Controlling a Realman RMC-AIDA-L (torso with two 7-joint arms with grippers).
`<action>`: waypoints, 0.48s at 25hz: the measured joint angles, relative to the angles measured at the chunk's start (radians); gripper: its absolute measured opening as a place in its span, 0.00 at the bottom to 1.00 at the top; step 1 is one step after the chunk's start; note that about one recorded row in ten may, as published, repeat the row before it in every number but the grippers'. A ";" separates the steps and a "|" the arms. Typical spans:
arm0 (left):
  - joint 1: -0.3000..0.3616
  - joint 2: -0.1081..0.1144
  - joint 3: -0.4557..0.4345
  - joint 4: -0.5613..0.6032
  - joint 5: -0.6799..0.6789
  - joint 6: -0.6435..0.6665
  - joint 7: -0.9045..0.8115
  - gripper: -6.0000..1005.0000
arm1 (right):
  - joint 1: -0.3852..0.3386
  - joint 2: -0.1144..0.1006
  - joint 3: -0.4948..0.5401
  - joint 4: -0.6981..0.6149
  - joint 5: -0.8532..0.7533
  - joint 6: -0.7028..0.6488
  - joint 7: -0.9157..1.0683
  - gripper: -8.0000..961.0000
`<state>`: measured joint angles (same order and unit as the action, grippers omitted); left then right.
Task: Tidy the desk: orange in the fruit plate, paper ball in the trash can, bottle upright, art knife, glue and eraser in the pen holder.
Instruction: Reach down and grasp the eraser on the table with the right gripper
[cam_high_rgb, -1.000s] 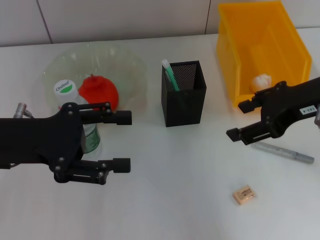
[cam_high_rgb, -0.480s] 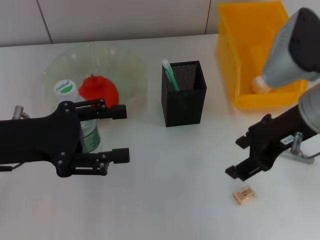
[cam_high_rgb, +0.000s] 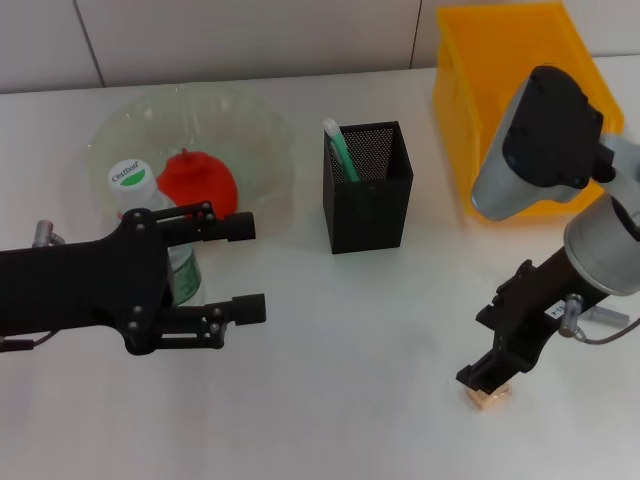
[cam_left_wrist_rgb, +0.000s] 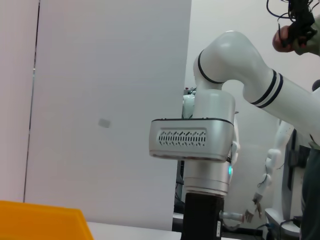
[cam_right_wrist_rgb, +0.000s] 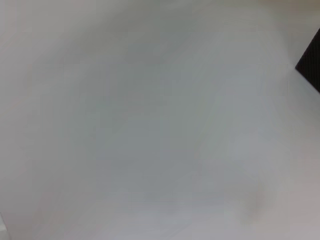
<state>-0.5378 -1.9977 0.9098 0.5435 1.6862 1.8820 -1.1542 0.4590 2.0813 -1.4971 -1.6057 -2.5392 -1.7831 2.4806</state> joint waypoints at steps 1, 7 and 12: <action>0.001 -0.001 0.000 0.000 0.000 -0.001 0.000 0.78 | 0.004 0.000 -0.007 0.008 -0.004 0.000 0.005 0.80; 0.010 -0.019 -0.027 0.001 -0.004 -0.037 0.008 0.78 | 0.006 0.001 -0.032 0.022 -0.016 0.003 0.017 0.80; 0.014 -0.033 -0.031 0.000 -0.005 -0.067 0.019 0.78 | 0.014 0.001 -0.035 0.043 -0.017 0.004 0.017 0.80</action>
<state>-0.5239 -2.0312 0.8788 0.5434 1.6807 1.8155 -1.1351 0.4731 2.0825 -1.5323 -1.5631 -2.5563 -1.7793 2.4981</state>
